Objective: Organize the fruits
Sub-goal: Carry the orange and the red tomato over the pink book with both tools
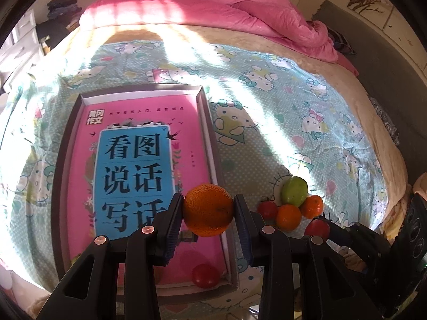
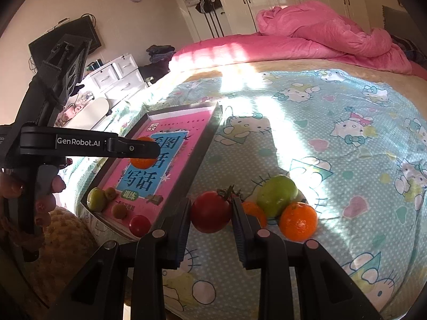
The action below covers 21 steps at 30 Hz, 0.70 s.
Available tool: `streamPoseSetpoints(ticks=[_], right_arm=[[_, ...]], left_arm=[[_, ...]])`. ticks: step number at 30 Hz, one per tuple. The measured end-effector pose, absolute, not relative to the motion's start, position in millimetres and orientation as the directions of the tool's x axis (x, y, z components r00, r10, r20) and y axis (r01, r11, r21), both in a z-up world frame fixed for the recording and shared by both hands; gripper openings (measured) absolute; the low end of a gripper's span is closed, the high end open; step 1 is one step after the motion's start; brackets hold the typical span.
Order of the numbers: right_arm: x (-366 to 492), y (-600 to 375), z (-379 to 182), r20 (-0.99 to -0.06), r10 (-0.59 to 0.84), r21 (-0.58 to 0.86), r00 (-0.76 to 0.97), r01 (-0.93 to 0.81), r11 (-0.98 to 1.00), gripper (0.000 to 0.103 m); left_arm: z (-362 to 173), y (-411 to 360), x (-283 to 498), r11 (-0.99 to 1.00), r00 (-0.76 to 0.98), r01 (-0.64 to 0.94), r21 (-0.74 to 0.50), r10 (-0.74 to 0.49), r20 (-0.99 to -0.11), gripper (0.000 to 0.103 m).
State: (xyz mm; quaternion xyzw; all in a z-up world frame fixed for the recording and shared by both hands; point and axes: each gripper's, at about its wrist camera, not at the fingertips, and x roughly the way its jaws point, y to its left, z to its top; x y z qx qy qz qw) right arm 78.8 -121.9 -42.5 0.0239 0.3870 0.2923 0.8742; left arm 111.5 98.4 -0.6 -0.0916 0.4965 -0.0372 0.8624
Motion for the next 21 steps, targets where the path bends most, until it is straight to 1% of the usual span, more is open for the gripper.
streamPoseSetpoints(ticks=[12,21], right_arm=[[74.1,-79.3,-33.2,-0.647,0.577,0.25,0.498,-0.577,0.778,0.031],[70.2,-47.4,-35.2,-0.652,0.6,0.232,0.463,-0.632,0.74,0.031]], left_arm=[[-3.7,139.0,90.7,0.975,0.511,-0.103,-0.198,-0.119,-0.851,0.04],[-17.6,156.1,83.5,0.97,0.489,-0.13,-0.205,-0.117,-0.864,0.04]])
